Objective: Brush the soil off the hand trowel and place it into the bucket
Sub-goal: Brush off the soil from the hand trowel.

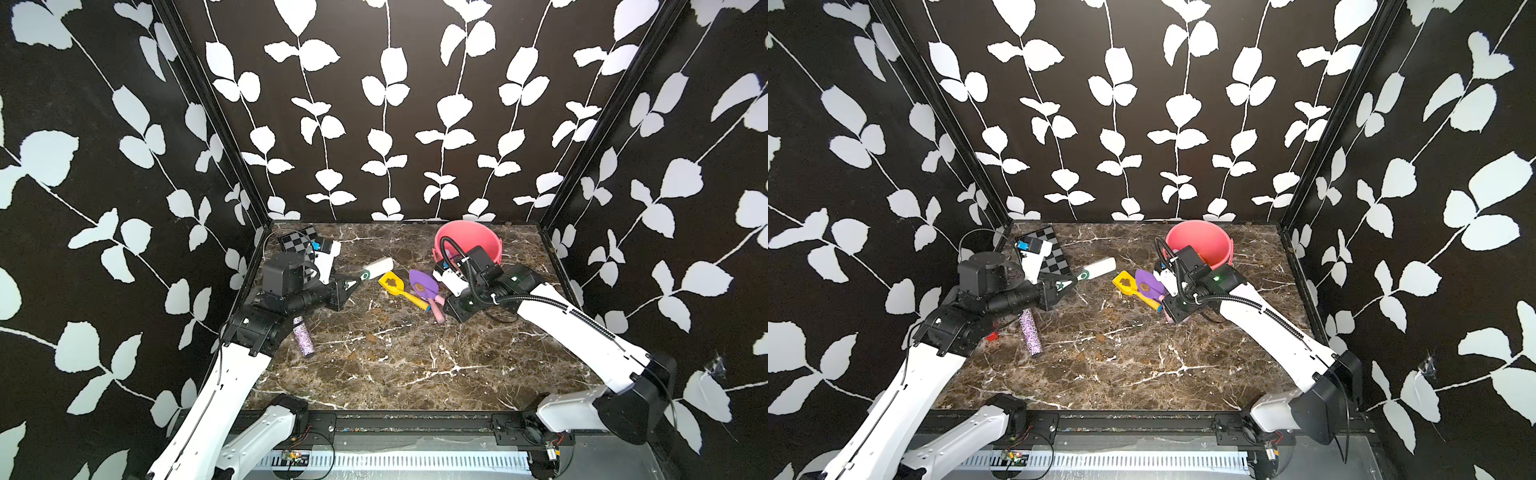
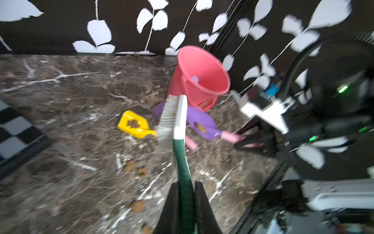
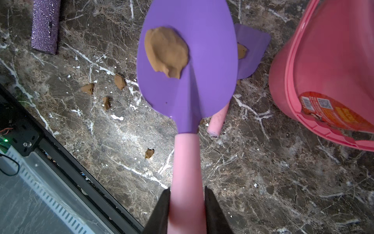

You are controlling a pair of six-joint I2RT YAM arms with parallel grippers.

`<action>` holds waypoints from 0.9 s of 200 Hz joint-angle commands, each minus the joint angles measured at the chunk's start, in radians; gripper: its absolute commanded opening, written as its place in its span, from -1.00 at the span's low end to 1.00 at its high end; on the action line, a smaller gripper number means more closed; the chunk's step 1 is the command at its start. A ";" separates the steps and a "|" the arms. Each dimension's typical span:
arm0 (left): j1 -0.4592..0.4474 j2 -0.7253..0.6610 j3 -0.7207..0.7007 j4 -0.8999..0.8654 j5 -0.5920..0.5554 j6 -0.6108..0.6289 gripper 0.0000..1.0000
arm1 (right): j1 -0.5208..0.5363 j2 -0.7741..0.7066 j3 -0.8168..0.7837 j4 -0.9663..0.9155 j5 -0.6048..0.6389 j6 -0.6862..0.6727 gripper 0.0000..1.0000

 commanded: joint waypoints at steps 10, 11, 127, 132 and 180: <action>-0.046 -0.060 -0.150 0.319 0.048 -0.449 -1.00 | 0.042 -0.019 -0.046 0.084 0.026 0.049 -1.00; -0.048 -0.061 -0.153 0.320 0.046 -0.454 -1.00 | 0.044 -0.020 -0.046 0.088 0.026 0.050 -1.00; -0.201 -0.027 -0.444 0.557 -0.050 -0.766 -1.00 | 0.164 0.020 -0.142 0.345 0.087 0.146 -1.00; -0.203 -0.027 -0.448 0.554 -0.052 -0.768 -1.00 | 0.167 0.024 -0.141 0.346 0.089 0.147 -1.00; -0.205 -0.012 -0.469 0.553 -0.052 -0.768 -1.00 | 0.175 0.033 -0.124 0.356 0.091 0.147 -1.00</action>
